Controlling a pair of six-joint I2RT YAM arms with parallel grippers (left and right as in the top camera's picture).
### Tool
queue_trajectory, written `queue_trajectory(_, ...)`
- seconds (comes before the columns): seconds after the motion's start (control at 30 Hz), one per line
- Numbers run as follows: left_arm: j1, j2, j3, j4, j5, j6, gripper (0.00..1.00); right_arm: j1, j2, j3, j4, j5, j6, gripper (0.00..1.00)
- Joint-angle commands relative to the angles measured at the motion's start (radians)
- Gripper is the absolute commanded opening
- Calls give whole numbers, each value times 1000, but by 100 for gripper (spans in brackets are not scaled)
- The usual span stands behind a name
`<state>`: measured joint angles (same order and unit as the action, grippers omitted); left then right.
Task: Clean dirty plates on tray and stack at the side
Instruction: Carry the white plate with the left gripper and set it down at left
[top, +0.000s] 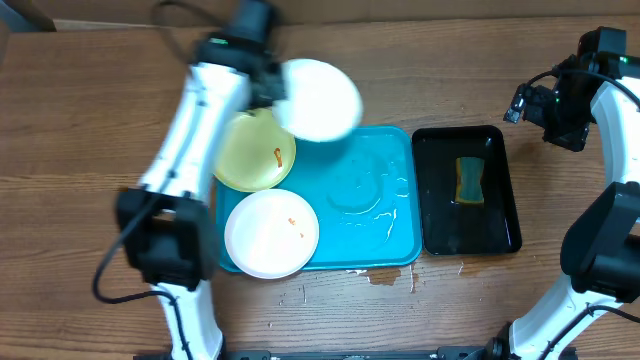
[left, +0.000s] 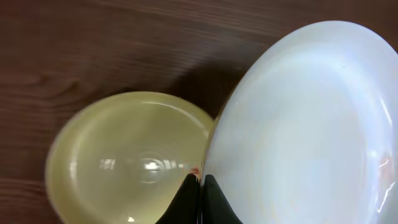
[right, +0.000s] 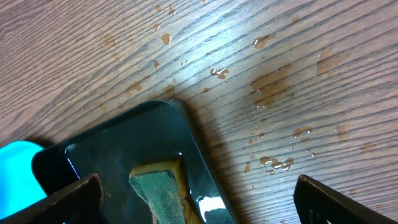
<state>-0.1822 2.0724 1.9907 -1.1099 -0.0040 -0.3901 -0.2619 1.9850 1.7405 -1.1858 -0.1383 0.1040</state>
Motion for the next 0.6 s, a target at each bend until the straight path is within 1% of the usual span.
queue_trajectory(0.0,151,-24,30,-21,162,-15,4,1,-27,14,6,3,4,100)
queue_trajectory(0.33,492,-24,30,-109,158,-14,4,1,-27,14,6,4,4,100)
queue_trajectory(0.57,661,-24,30,-142,152,-10,4,1,-27,14,6,3,4,100)
